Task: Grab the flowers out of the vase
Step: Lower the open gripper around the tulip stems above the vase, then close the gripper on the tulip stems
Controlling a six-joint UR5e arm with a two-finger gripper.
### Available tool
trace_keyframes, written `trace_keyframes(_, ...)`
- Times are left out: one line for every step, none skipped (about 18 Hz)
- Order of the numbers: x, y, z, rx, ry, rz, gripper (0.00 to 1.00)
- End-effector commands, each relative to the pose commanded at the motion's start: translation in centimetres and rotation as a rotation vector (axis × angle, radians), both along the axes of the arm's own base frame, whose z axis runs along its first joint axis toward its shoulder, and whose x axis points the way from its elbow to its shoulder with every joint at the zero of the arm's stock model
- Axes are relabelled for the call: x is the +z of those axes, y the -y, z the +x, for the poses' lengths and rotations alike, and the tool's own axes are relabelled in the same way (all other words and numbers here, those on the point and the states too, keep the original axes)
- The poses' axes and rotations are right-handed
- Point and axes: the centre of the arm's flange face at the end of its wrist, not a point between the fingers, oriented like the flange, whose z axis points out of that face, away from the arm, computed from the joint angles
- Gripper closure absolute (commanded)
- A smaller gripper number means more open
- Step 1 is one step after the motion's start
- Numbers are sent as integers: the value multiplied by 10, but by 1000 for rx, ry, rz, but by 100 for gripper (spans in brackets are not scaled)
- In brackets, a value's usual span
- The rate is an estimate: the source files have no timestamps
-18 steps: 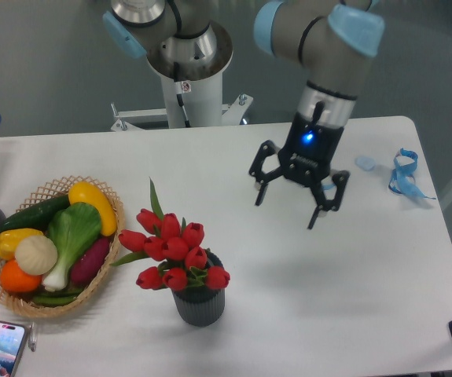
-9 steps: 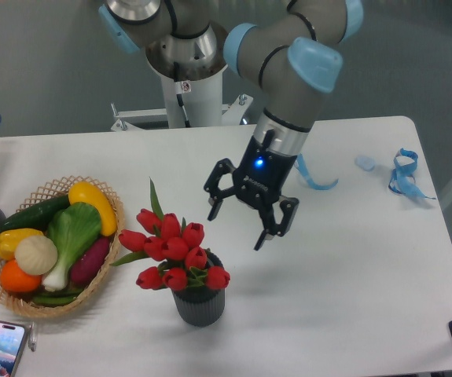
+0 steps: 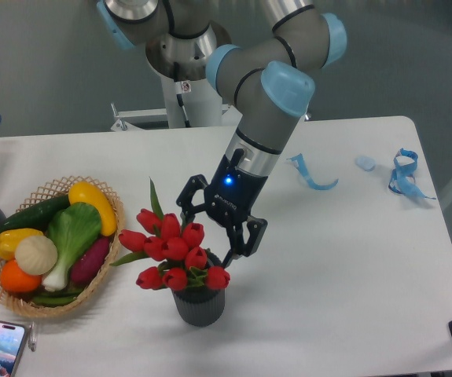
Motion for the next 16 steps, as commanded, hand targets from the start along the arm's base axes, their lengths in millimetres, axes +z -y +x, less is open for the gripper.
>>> trace_keyframes(0, -1, 2, -3, 0, 0, 0)
trace_keyframes(-1, -1, 3, -5, 1, -1, 0)
trace_keyframes(-3, -1, 3, -5, 5, -4, 0)
trace_keyframes(-3, -1, 3, -5, 5, -4, 0)
trace_keyframes(-2, -2, 4, -6, 3, -2, 0)
trace_keyframes(-2, -2, 4, -7, 3, -1, 0)
trace_keyframes(-2, -2, 4, -7, 3, -1, 0)
trace_keyframes(-1, -2, 5, -8, 6, 3, 0)
trace_keyframes(0, -2, 5, -10, 8, 8, 0)
trace_keyframes(0, -2, 6, -11, 10, 11, 0)
trace_keyframes(-1, -2, 5, -11, 11, 10, 0)
trace_keyframes(0, -2, 6, -11, 10, 11, 0)
trace_keyframes(-1, -3, 6, -13, 12, 11, 0)
trace_keyframes(-1, -3, 7, -15, 12, 11, 0)
trace_keyframes(-1, -3, 7, -15, 13, 10, 0)
trace_keyframes(-1, -3, 7, -15, 13, 10, 0)
